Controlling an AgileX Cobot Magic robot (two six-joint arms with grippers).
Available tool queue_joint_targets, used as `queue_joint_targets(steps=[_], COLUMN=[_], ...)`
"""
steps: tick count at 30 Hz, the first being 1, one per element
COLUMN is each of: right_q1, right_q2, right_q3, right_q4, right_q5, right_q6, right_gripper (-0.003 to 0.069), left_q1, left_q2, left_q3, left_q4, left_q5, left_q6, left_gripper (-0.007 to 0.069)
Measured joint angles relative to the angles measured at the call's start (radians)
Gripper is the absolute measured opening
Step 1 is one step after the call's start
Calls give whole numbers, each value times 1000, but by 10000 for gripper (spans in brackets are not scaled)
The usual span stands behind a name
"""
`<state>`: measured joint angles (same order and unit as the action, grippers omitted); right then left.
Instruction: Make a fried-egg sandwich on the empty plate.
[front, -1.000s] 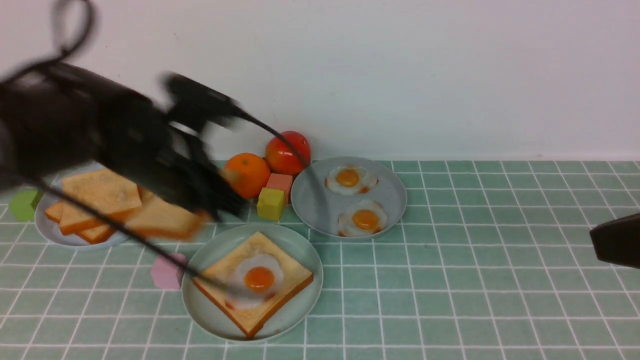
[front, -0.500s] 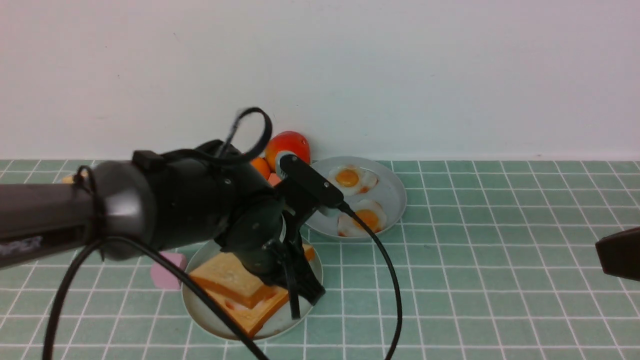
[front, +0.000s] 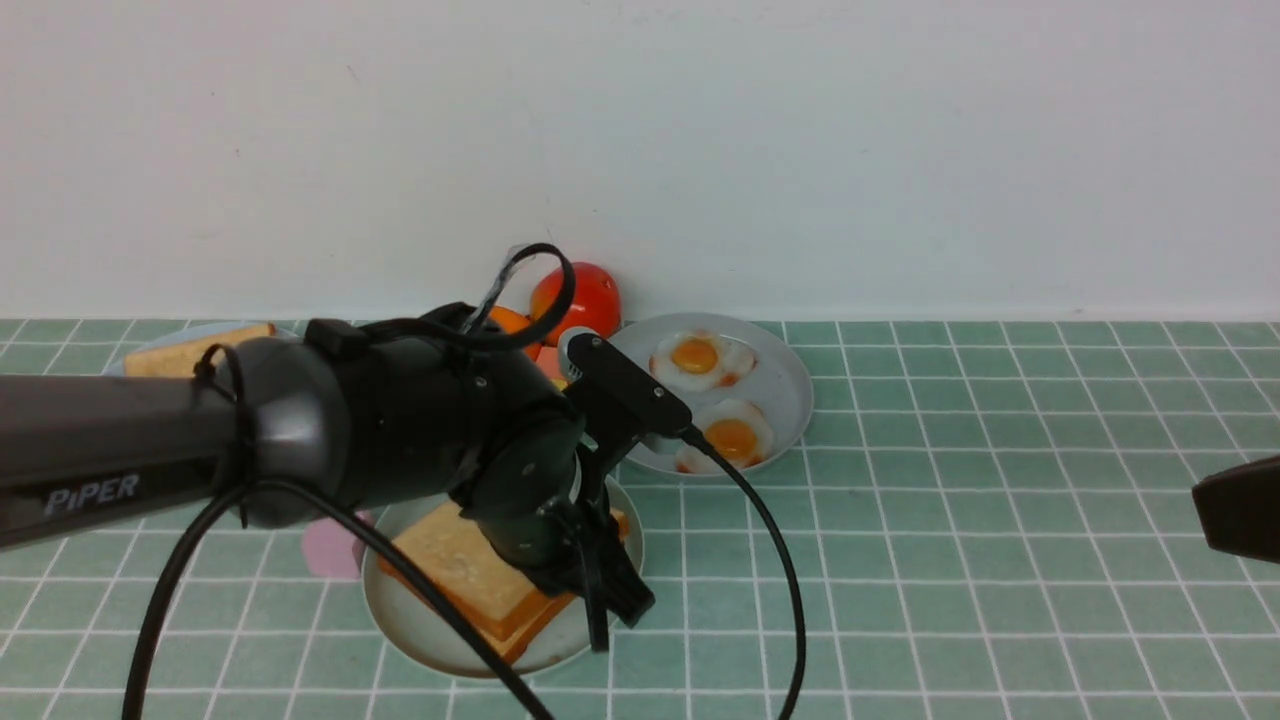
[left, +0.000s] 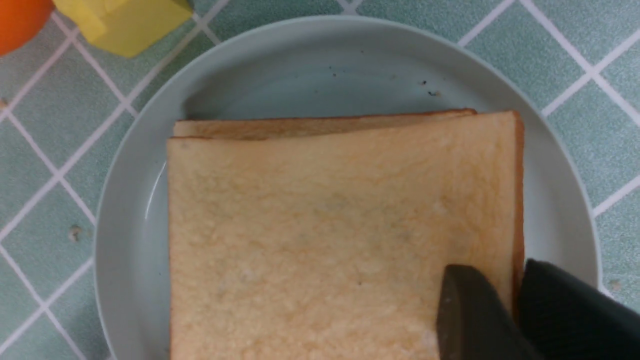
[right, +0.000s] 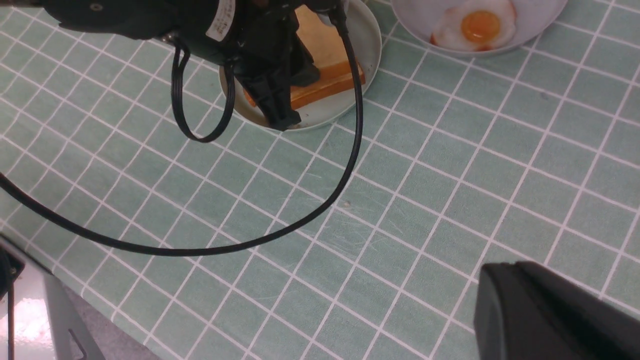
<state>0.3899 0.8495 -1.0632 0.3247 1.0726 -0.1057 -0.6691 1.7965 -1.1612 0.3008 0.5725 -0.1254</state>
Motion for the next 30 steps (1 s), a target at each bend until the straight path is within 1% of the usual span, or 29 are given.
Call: queue_joint_targets(steps=[2,3,4,6,9,10,12,15,16,17,18,19,23,25,26,28,30], right_q1=[0,0,0,0,0,0,0,0,0,0,0,0,0,0,0,0,0], right_q2=[0,0,0,-3,-31,-47,-78,-141,-171,-197,-197,-248,-363,-436,-455,-526,-557], right_q3=[0,0,0,0,0,0,0,0,0,1,2,9,55,97,110,166,188], right_q4=[0,0,0,0,-5,-11,-23,-61,-83,-104,-104,-147,-236,-277,-286,-310,-315], right_q5=[0,7,9,15,16,17,22,46,60,75,78,103,129,136,138,143,143], right_q6=[0,0,0,0,0,1,6,25,34,43,43,71,142,183,193,227,244], right_gripper=[32,32,32,32,32,32,32,32,32,32,32,32,32,32,32,32,32], left_q1=[0,0,0,-2,-14,-23,-48,-93,-117,-132,-132,-150,-157,-157,-157,-157,-157], left_q2=[0,0,0,-3,-45,-69,-143,-300,-400,-475,-475,-597,-888,-1054,-1113,-1269,-1346], left_q3=[-8,-22,-30,-48,-60,-60,-60,-44,-9,23,23,90,302,468,509,665,723], left_q4=[-16,-37,-50,-75,-99,-103,-108,-113,-117,-119,-119,-119,-126,-126,-126,-127,-127], left_q5=[5,17,29,58,100,108,112,80,45,15,15,-37,-192,-300,-339,-434,-474], left_q6=[-4,-6,-7,-8,-8,-8,-15,-49,-74,-92,-92,-117,-163,-193,-203,-246,-262], left_gripper=[236,292,318,353,358,343,288,165,89,37,37,-13,-13,-13,-13,-13,-13])
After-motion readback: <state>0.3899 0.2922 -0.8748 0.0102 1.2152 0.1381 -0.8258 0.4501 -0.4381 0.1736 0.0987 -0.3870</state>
